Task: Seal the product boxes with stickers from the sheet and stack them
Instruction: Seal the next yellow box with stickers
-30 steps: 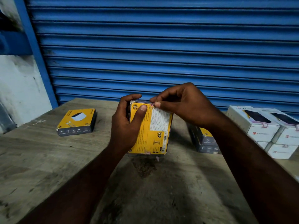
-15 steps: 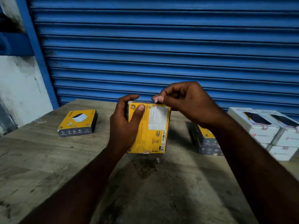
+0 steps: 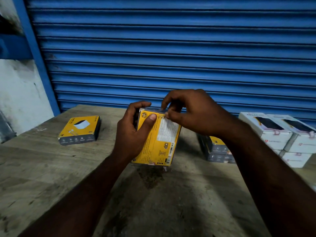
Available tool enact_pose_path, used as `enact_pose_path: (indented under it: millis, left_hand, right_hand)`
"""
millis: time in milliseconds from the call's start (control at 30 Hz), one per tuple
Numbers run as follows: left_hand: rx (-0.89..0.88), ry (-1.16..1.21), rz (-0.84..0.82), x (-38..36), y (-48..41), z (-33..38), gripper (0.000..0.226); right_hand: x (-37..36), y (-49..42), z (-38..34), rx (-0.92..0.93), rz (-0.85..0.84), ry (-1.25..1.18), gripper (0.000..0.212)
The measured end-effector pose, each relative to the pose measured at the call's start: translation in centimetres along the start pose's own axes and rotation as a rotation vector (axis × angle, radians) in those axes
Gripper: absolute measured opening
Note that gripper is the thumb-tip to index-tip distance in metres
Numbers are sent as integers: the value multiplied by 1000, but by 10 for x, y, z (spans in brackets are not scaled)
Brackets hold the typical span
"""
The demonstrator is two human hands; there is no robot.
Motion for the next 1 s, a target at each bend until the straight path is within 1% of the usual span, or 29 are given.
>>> enact_pose_path:
  millis: [133, 567, 800, 1000]
  left_hand:
    - [-5, 6, 8, 2, -2, -1, 30]
    - [3, -4, -31, -4, 3, 2, 29]
    - [3, 8, -35, -4, 4, 2, 35]
    - [17, -1, -45, -5, 4, -2, 31]
  right_hand:
    - [1, 0, -7, 41, -15, 58, 7]
    - [-7, 0, -3, 51, -92, 186, 7]
    - [-9, 0, -4, 65, -98, 230, 9]
    - [-9, 0, -5, 64, -128, 237, 7]
Point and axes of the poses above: each hand's wrist, its own y-axis away from the middle knuckle, its own x-axis out of the back of the hand, z = x × y, the point moved 8 cm from there along -y, towards the middle knuckle, and after that the axes turned 12 degrees about z, right-handed, at the moved point
